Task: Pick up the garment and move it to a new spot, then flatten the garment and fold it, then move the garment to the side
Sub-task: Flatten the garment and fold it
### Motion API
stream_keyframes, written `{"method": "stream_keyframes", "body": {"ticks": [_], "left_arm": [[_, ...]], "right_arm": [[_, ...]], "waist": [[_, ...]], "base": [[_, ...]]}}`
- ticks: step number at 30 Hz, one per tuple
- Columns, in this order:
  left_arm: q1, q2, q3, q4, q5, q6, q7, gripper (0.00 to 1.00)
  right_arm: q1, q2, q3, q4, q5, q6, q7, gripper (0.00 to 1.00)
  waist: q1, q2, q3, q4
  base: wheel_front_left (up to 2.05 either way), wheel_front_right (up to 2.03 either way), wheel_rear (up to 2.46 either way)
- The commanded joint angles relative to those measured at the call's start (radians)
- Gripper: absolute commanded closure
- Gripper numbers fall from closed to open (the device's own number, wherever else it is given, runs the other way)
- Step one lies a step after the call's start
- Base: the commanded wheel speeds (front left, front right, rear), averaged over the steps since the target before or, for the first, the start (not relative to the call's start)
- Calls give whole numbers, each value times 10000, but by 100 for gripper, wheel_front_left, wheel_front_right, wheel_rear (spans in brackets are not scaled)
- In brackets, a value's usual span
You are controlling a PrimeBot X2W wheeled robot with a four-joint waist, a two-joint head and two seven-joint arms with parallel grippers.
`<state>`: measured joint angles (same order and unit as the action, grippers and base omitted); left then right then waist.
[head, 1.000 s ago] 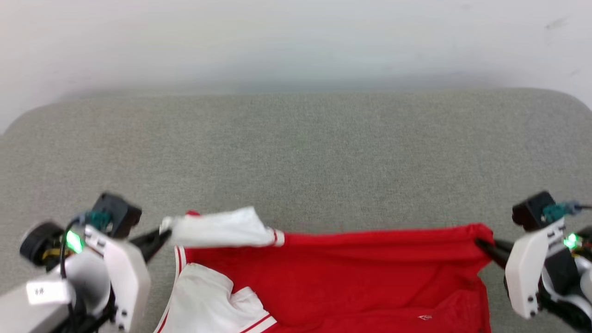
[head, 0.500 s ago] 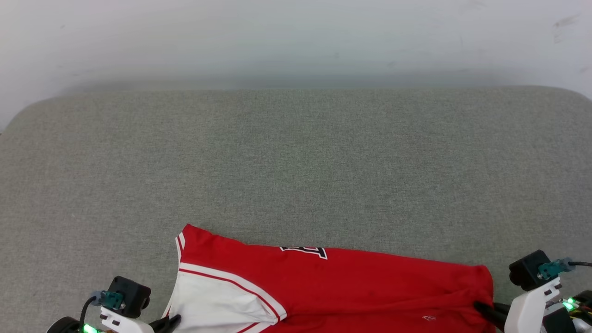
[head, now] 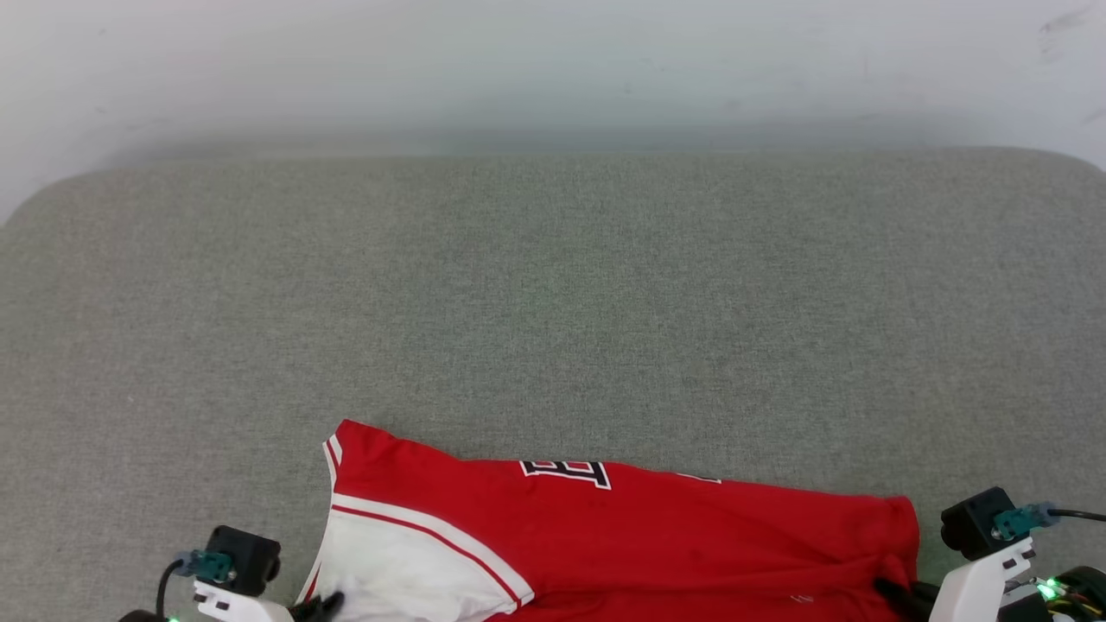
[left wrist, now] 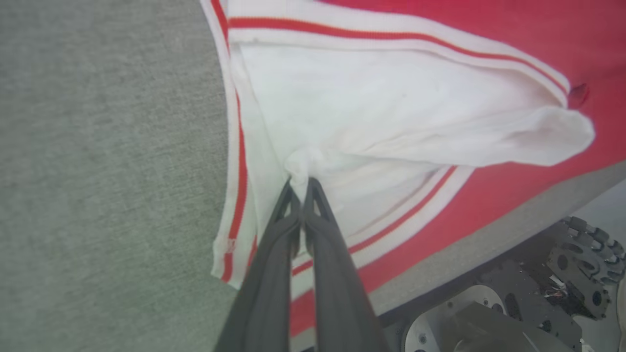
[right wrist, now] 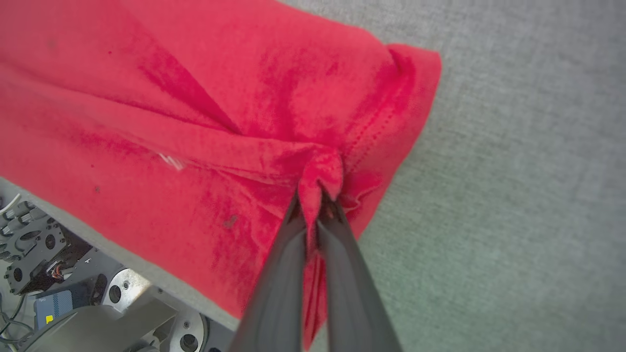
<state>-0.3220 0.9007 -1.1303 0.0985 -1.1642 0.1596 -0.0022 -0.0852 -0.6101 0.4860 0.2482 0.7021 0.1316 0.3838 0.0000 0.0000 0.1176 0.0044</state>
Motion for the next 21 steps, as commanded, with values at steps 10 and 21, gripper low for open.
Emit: {"method": "stream_keyframes", "body": {"ticks": [10,21], "left_arm": [[526,158,1336,-745,264,1771,-2320,0],[1632,-863,4462,-1697,2892,3775,-2634,0]], "right_arm": [[471,-224,-1338,-1746,-516,-15,-457,0],[811,-217,-2840,-3180,-1032,-15,1026,0]], "waist": [[0,0,-627,65],[0,0,-701,304]], "base": [[0,0,0],[0,0,0]]}}
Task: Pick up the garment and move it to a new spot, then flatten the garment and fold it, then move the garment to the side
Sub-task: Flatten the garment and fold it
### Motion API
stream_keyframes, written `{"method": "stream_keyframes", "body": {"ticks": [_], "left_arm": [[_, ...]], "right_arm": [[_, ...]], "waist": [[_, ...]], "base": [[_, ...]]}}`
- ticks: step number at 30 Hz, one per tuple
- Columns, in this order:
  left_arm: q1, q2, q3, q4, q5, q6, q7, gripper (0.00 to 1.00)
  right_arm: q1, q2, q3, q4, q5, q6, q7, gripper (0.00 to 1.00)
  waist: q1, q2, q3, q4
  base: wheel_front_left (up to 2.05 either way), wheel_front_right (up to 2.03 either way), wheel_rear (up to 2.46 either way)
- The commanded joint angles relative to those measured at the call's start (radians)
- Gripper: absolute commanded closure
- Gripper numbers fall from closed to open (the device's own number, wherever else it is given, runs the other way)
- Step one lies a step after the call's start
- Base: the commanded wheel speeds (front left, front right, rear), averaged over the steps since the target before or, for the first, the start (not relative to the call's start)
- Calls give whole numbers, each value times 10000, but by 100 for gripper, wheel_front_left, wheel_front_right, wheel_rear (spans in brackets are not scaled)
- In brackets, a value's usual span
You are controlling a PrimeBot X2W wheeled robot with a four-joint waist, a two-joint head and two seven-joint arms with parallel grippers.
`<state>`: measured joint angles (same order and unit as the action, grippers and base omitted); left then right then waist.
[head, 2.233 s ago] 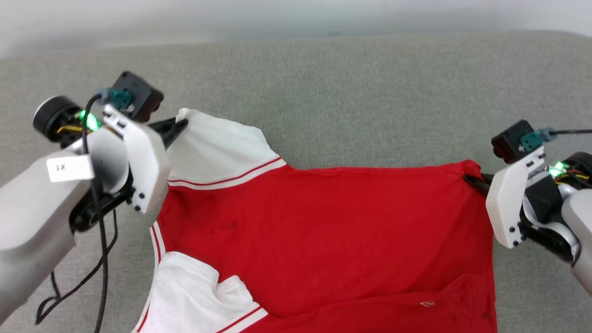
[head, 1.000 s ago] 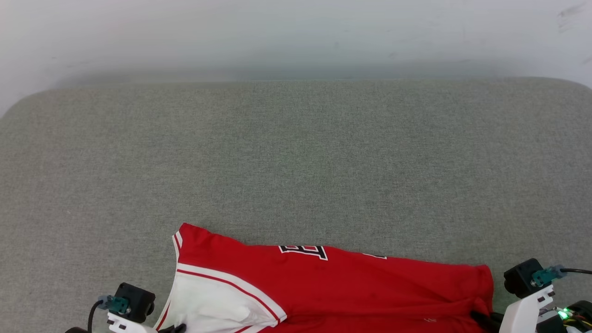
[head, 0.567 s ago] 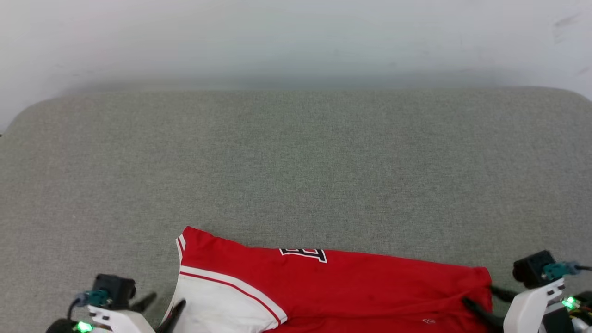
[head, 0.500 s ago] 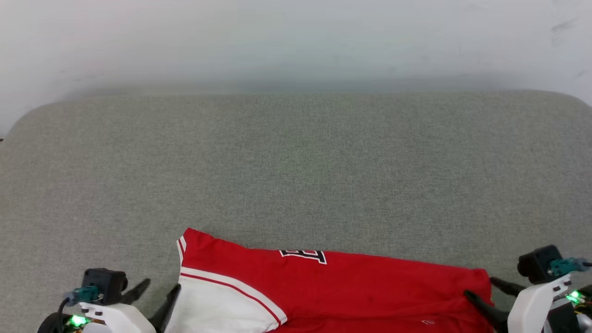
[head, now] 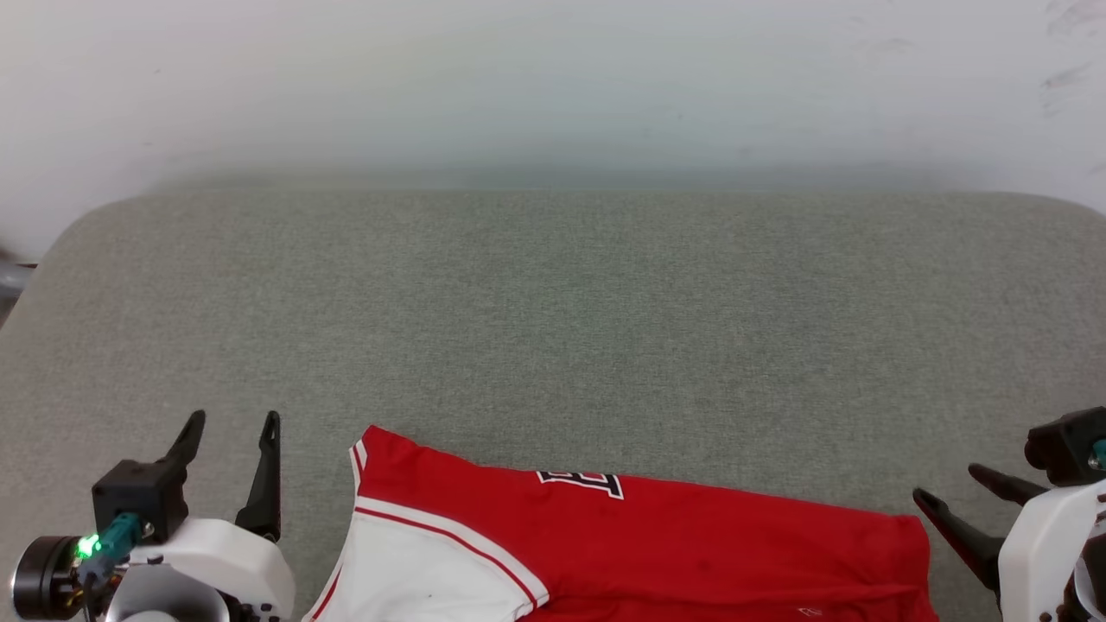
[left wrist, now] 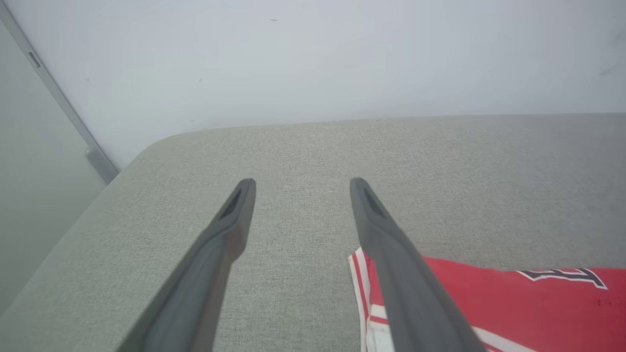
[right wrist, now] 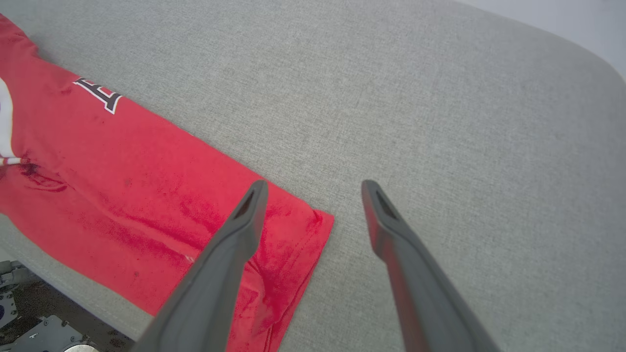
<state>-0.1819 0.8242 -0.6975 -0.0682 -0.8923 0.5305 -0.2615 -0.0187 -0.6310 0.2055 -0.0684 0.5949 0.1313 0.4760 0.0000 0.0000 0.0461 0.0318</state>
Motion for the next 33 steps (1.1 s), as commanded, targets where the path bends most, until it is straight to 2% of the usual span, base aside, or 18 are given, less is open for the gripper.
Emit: {"method": "stream_keyframes", "body": {"ticks": [1,5,6,12,20,30,32,33], "left_arm": [[397,-237,427,-114,528,150,-42,0],[1141,-916,1513,-360,1859,336,-44,0],[1141,-916,1513,-360,1859,336,-44,0],[1954,-1947,2818,-561,3459,306,-44,0],[2284,-3247,3857,-210,4695,-471,-45,0],[2734,-4963,4815,-114,6598,-1353,-46,0],[2853,-5230,5084,-102,6874,-1444,-46,0],[2906,-5336,5227,-113,7004,-1524,-46,0]], "right_arm": [[205,-27,-96,37,68,-11,385,0],[415,-94,-265,267,194,-13,1368,0],[415,-94,-265,267,194,-13,1368,0],[610,235,-466,779,421,-11,2002,0],[525,730,-8,1565,549,-11,2159,0],[435,1542,1518,3170,427,21,1649,0],[320,1545,1630,3245,461,50,1334,83],[240,1528,1661,3283,483,50,1231,100]], "waist": [[0,0,25,67],[0,0,99,220],[0,0,99,220],[0,0,303,499],[0,0,565,834],[0,0,688,953],[0,0,672,947],[0,0,658,937]], "base": [[0,0,0],[0,0,0],[0,0,0],[0,0,0],[0,0,0],[0,0,0],[0,0,0],[0,0,0]]}}
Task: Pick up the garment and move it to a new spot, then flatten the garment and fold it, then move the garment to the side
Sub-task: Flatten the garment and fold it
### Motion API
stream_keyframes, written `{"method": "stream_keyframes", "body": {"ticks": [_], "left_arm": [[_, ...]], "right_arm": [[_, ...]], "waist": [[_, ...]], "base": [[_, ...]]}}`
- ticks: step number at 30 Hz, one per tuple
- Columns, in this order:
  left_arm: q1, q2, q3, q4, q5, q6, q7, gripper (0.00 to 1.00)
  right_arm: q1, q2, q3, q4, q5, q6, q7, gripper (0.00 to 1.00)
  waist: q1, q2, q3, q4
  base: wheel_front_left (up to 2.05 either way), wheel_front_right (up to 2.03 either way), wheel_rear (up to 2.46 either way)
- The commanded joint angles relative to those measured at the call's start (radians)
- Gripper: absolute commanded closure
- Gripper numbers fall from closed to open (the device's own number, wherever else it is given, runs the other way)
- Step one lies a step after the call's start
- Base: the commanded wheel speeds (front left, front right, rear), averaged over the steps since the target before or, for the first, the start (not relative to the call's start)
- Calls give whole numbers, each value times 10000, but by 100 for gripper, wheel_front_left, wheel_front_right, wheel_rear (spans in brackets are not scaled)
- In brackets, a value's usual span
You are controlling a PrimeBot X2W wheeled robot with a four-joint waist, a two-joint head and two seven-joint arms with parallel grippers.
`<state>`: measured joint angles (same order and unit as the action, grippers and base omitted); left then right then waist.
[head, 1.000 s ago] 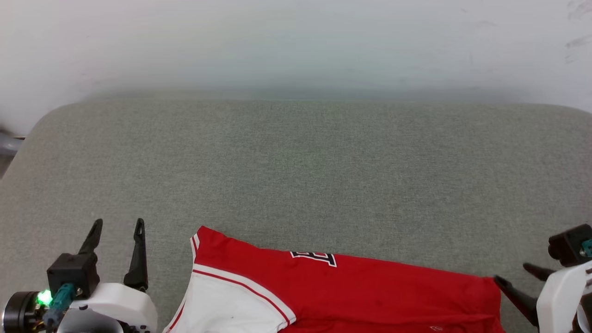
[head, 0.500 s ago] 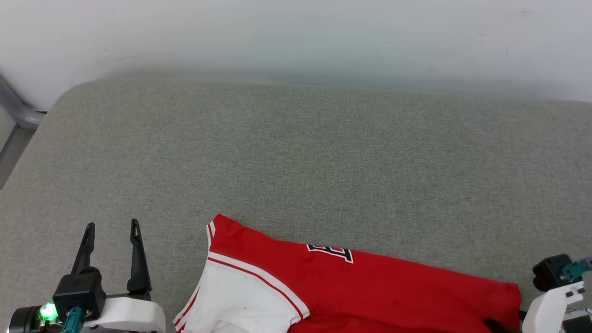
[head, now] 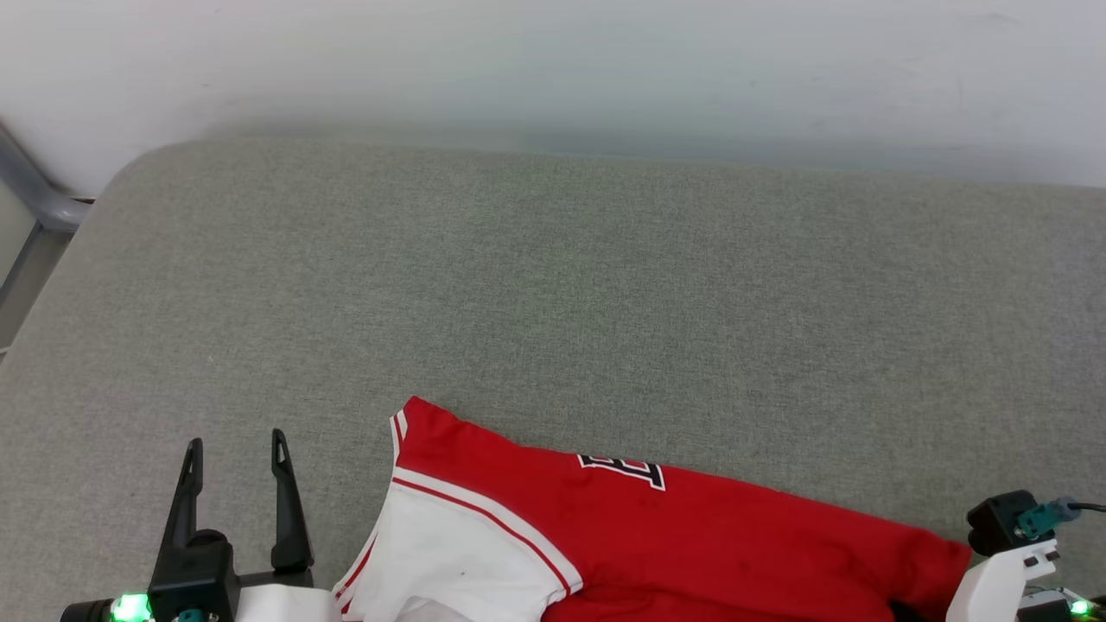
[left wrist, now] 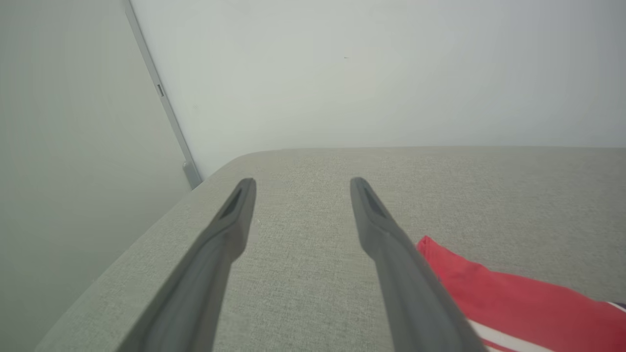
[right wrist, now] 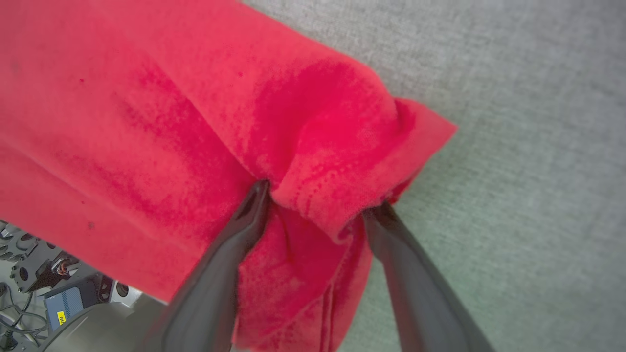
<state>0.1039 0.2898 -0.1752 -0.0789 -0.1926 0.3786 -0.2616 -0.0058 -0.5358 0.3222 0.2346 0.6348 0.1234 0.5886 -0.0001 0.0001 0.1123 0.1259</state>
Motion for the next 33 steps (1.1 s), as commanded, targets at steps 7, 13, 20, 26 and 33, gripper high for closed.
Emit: {"method": "stream_keyframes", "body": {"ticks": [7,13,20,26,33], "left_arm": [[364,-457,681,-68,707,-460,-44,0],[476,-691,948,-92,1057,-890,-44,0],[477,-888,945,-11,1449,-1194,-44,0],[468,-981,946,40,1632,-1304,-44,0],[628,-929,1016,77,1726,-1377,-45,0]], "right_arm": [[-367,-129,-195,449,248,52,-505,100],[-538,-696,-1005,788,242,55,-655,100],[-717,-1263,-1956,1938,-171,60,-687,100],[-836,-1158,-2215,2173,-117,60,-828,100],[-267,-1103,-2205,492,90,66,-1093,100]], "waist": [[1,-1,-153,-79],[1,-1,-248,-118],[1,-1,-238,-133],[1,-1,-262,-220],[1,-1,-504,-330]], "base": [[0,0,0],[0,0,0],[0,0,0],[0,0,0],[0,0,0]]}}
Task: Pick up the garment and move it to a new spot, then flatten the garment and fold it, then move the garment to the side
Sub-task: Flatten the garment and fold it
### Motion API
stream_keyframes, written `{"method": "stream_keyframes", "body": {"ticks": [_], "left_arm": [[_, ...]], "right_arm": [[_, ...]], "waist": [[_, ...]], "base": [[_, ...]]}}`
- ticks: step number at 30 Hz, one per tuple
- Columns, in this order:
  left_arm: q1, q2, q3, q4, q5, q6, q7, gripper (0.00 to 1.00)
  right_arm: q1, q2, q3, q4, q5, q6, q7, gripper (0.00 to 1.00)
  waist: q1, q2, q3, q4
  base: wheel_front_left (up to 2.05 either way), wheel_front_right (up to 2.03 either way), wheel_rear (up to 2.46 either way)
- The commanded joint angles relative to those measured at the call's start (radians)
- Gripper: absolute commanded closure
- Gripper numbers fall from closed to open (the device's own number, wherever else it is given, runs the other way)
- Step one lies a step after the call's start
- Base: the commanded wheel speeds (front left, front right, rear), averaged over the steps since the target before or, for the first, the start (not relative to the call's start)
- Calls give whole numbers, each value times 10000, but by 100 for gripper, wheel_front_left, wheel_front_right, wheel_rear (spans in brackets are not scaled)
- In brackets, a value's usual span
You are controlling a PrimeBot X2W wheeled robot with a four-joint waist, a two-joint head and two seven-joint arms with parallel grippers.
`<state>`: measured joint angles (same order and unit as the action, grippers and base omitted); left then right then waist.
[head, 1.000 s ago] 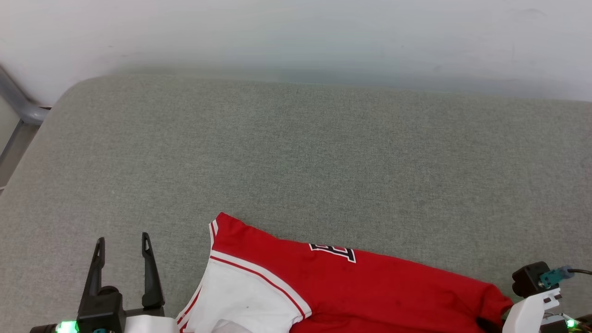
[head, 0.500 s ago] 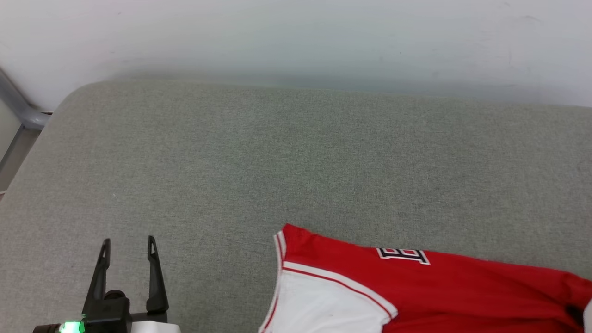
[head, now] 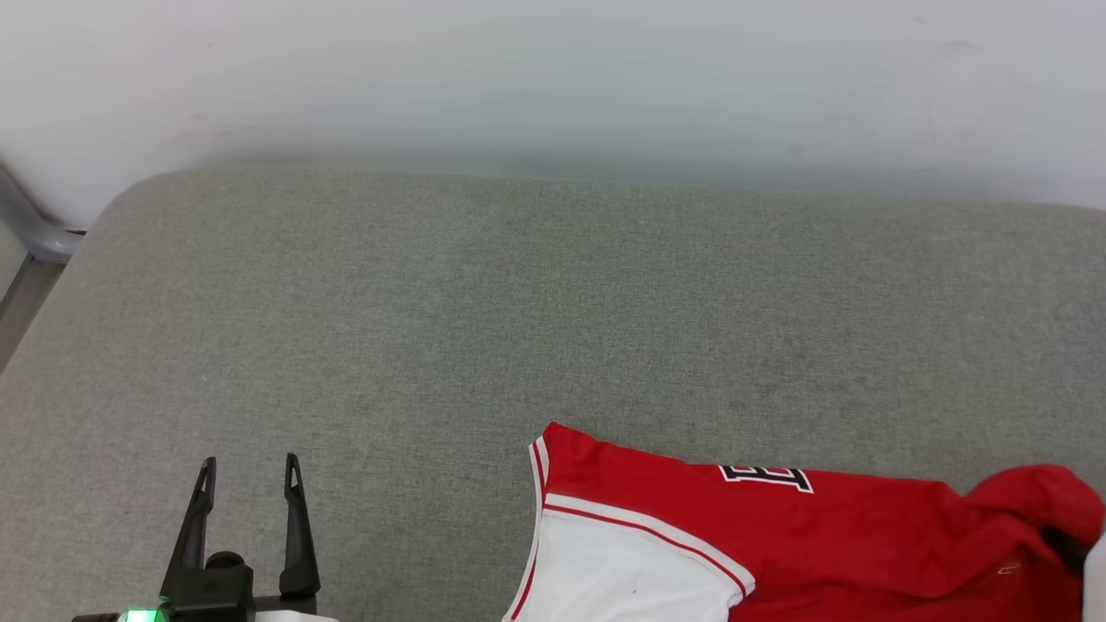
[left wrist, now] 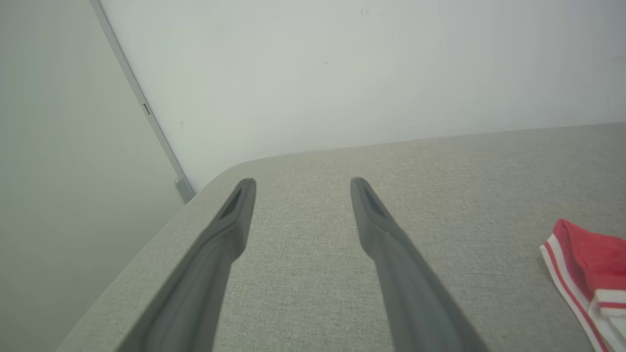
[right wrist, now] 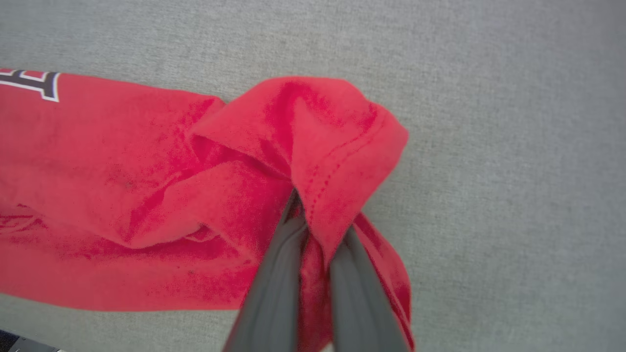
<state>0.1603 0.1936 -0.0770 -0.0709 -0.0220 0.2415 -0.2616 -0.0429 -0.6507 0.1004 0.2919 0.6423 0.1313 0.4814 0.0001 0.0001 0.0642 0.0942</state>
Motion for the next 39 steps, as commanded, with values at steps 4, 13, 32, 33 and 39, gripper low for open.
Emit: {"method": "stream_keyframes", "body": {"ticks": [4,13,32,33,39], "left_arm": [[143,42,80,-44,61,-14,-45,0],[-78,-23,-43,-2,127,-111,-45,0],[-715,-232,-422,212,160,-205,-45,0],[-745,-246,-440,226,158,-205,-45,0],[-910,-308,-523,262,179,-199,-45,0]], "right_arm": [[578,197,175,-1729,32,-13,317,100],[565,908,1213,-4646,-665,-13,1544,100],[-4742,2332,7477,-2427,-659,-11,982,100],[-4934,2420,7680,-2200,-707,-11,944,100],[-5656,2981,8772,-611,-443,-11,783,100]], "waist": [[-1,-1,-69,-63],[-1,-1,-13,23],[-1,-1,696,829],[-1,-1,736,861],[-1,-1,916,991]], "base": [[0,0,0],[0,0,0],[0,0,0],[0,0,0],[0,0,0]]}}
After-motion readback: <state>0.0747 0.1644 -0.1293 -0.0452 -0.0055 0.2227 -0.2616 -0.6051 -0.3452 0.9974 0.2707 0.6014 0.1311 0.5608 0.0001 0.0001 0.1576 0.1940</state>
